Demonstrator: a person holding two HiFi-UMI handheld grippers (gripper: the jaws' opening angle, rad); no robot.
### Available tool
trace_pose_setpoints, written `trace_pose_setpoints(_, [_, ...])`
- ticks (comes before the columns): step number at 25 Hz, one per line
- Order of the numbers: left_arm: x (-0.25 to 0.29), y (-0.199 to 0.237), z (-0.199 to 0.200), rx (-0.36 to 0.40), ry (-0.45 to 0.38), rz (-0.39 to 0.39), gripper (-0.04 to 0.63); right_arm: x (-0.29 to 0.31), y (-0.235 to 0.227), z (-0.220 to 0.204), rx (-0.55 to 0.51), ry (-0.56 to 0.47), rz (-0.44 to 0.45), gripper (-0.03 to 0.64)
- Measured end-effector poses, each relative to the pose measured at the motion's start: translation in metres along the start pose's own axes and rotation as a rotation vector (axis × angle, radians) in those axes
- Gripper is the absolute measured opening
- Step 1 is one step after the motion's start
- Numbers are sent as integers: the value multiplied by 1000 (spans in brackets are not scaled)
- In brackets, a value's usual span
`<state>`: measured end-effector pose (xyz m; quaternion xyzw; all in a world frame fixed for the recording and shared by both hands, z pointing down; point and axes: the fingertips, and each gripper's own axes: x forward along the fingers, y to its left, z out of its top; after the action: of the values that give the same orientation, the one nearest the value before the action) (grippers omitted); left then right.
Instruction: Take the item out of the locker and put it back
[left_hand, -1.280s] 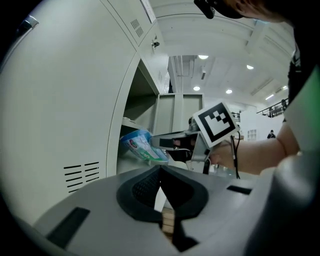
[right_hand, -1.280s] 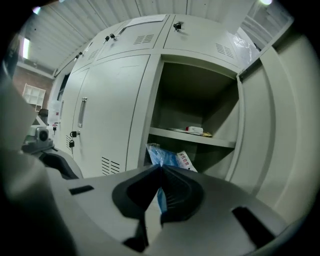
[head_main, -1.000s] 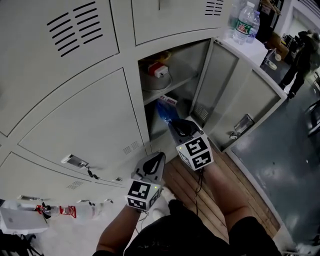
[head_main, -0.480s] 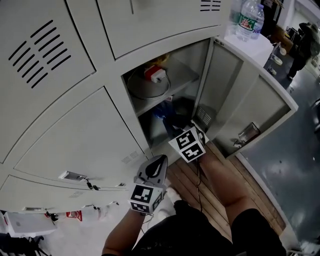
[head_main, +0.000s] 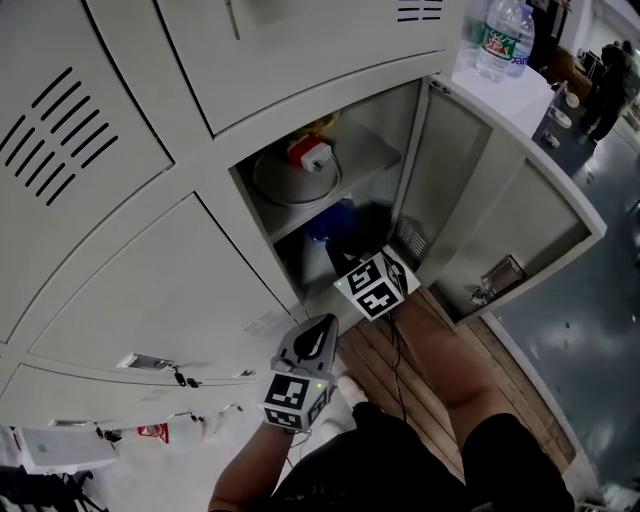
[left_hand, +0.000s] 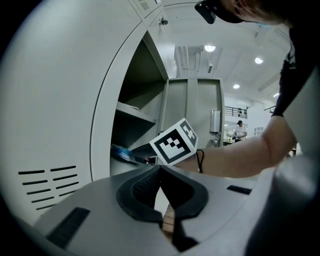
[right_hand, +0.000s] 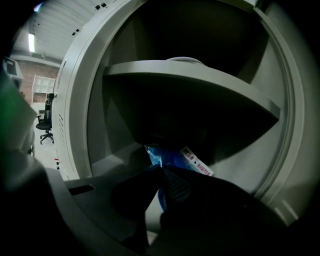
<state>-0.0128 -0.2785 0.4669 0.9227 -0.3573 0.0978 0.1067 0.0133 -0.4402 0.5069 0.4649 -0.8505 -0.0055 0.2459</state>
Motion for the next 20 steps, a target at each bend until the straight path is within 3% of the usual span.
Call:
trace_pose_setpoints(12, [-3,6,-4,-15,7,21,5,22,7,-21,-15,82,44,20])
trace_pose_setpoints(20, [-11,10,-8,-20,9,24,4,29,18,-31,-54,128,52,105])
